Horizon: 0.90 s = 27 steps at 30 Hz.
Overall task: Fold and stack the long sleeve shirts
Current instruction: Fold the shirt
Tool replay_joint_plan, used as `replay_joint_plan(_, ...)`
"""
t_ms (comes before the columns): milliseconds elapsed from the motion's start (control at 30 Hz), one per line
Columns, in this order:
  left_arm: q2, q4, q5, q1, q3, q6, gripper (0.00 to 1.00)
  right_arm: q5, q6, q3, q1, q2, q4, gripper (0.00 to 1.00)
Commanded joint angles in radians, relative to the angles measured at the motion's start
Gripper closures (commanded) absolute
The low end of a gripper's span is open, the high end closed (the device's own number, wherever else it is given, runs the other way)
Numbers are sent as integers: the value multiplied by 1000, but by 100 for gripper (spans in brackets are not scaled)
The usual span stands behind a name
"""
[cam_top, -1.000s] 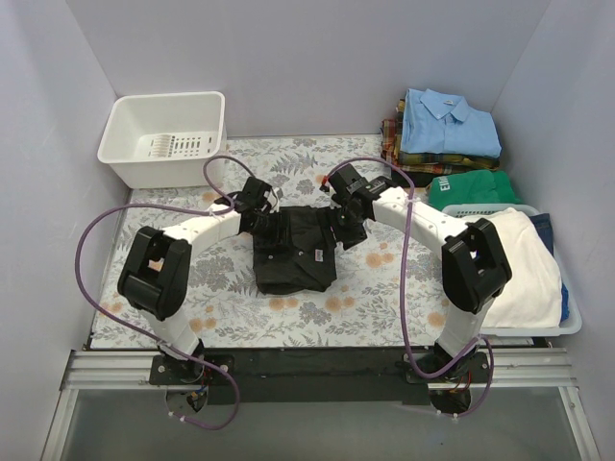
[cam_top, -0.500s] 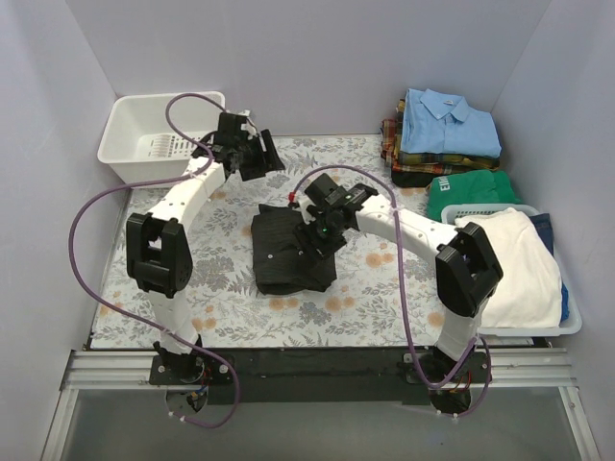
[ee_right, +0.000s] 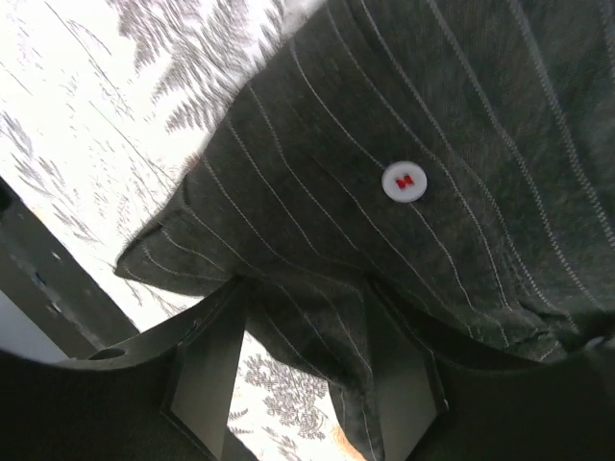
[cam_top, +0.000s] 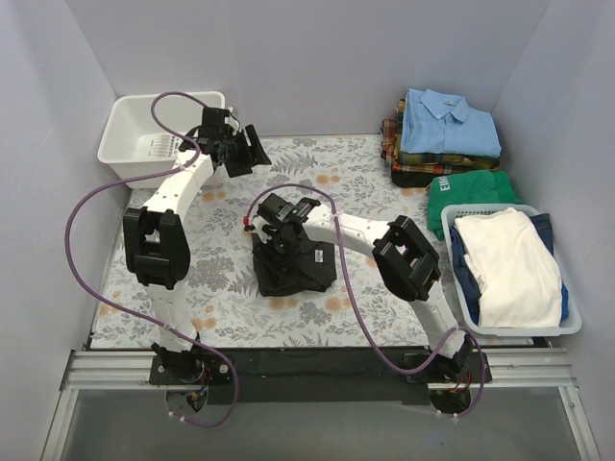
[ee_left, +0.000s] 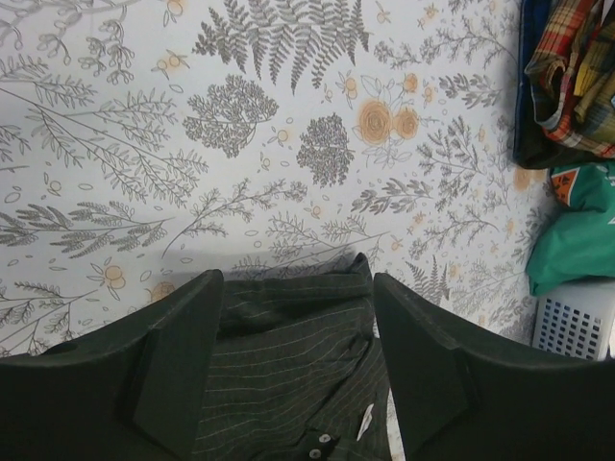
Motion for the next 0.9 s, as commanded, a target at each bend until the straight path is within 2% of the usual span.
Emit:
replay_joint_plan(0,-68,-3,65,-2,-31,23,37,-37,-17,-73,-4,-41,-20,41)
replay_joint_plan(200,-54,3,141,-4,-52,44,38,7,-40,-404,-3,-211,-12,41)
replay_joint_plan(367,-66,15,177,-25,-103,73,38,140,-24,-615,-16,-357,-12,39)
replay_joint_plan(633,-83,-8,201,-158,-167,127,39,310,71,-728,-92,-652,43,34)
replay_joint_plan(767,-88,-6,208,-229,-225,170,38,371,144,-765,-121,-845,117,26)
replay_joint_plan(867,-106,-2,266,-258,-264,199,42,377,212,-775,-179,-876,112,25)
